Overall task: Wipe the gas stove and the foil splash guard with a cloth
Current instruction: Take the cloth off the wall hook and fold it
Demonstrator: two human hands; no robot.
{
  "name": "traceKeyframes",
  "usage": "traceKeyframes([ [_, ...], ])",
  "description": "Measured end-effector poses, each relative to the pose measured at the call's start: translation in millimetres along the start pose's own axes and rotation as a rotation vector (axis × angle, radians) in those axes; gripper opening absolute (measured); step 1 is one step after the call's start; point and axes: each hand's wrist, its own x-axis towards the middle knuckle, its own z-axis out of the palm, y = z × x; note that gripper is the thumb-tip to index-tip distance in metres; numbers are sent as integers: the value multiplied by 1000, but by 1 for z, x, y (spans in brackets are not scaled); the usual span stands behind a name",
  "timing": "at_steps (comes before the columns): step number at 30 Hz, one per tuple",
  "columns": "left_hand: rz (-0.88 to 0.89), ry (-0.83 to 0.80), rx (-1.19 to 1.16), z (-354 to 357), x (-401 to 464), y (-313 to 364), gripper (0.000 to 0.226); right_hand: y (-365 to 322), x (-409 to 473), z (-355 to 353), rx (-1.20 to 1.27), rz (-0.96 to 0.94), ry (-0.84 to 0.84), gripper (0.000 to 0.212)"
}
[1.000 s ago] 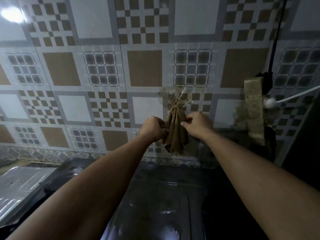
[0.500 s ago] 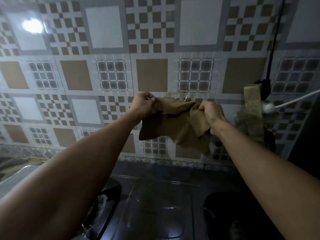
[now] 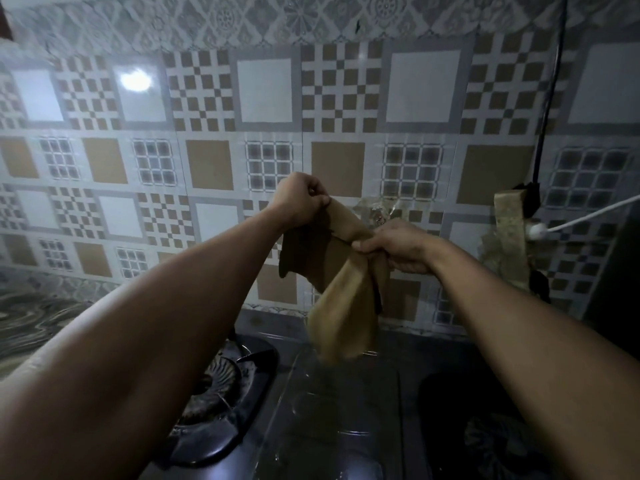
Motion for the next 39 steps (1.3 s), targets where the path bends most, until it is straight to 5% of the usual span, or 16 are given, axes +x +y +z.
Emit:
traceKeyframes([
  [3,-120,157,12,-2,-11,-15,29,-17,1,9,57,-11,98,20],
  [6,-310,161,187,5,-36,-30,20,-31,-2,19,38,39,160,12],
  [12,-688,-538,-462,23,-97,-50,69,-37,-10,28,124,170,241,30],
  [16,-780,-740,-794,42,-110,-58,92,-36,-13,27,190,240,168,45],
  [19,-755,-625,-966,50,-112,-52,59,-35,-13,29,154,241,155,41],
  [22,-758,-319,-1200,47,-111,-46,27,-37,-24,34,89,223,166,24],
  [26,-742,-89,-1396,34,-100,-44,2,-29,-26,32,-135,144,438,37],
  [32,-733,43,-1415,15,-92,-32,8,-14,-15,39,-317,99,693,9],
  [39,-784,56,-1346,-6,-87,-43,38,-14,-25,30,392,227,514,11],
])
